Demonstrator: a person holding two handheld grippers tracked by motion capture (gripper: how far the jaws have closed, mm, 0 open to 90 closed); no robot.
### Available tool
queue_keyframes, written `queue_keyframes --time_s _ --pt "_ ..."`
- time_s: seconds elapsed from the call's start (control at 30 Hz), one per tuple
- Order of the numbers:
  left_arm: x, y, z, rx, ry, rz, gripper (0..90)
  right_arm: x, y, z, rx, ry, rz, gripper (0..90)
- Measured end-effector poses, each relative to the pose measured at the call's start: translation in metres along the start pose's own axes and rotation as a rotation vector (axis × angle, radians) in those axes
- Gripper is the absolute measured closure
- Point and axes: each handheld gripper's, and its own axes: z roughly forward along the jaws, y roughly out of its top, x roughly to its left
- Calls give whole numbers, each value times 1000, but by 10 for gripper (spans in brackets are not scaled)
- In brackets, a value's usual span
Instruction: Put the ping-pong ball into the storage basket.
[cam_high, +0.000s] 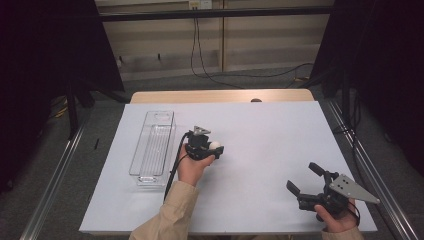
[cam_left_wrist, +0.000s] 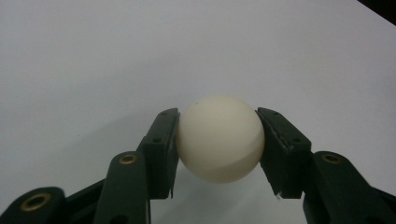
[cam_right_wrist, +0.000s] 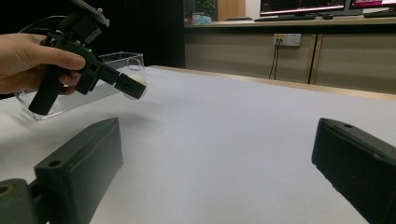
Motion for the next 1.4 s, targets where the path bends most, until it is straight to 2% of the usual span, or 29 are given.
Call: queue_keyframes --time_s 0.13,0.17,0.23,0.27,0.3,0.57,0.6,0.7,0.73,0.87,0.97,1.0,1.13,1.27,1.3,1.37,1.4 --pt "0 0 -2 -8 0 -10 511 0 0 0 0 1 -1 14" --pt "1 0 -3 -8 4 1 512 0 0 0 -2 4 0 14" --pt "0 0 -3 -14 -4 -12 511 0 0 0 -2 4 -1 14" --pt "2 1 -4 -5 0 0 511 0 0 0 -2 4 -1 14" --pt "1 0 -4 -19 -1 -24 511 0 0 0 -2 3 -1 14" --pt "3 1 -9 -18 -7 -19 511 0 0 1 1 11 -1 14" --pt "2 1 -10 -32 -2 -38 511 0 0 0 2 6 -3 14" --pt "3 1 -13 -23 -3 -22 511 1 0 0 2 7 -4 14" --pt "2 1 -13 -36 -11 -44 511 1 0 0 3 7 -4 14" --pt "4 1 -15 -22 -10 -24 512 1 0 0 3 7 -3 14" --pt "4 2 -16 -24 -11 -25 512 1 0 1 0 6 -1 14" --pt "3 2 -16 -35 -8 -42 512 1 0 1 2 10 -2 15" --pt "4 2 -18 -26 -9 -29 511 1 0 0 4 8 -1 15" --pt "4 2 -20 -39 -12 -47 511 1 0 0 4 8 -1 15" --pt "6 2 -22 -22 -6 -25 512 1 0 1 3 7 -1 14" --pt "5 2 -22 -36 -11 -49 511 1 0 0 4 9 -1 14" --pt "6 2 -23 -27 -9 -36 512 1 0 0 4 9 -2 14"
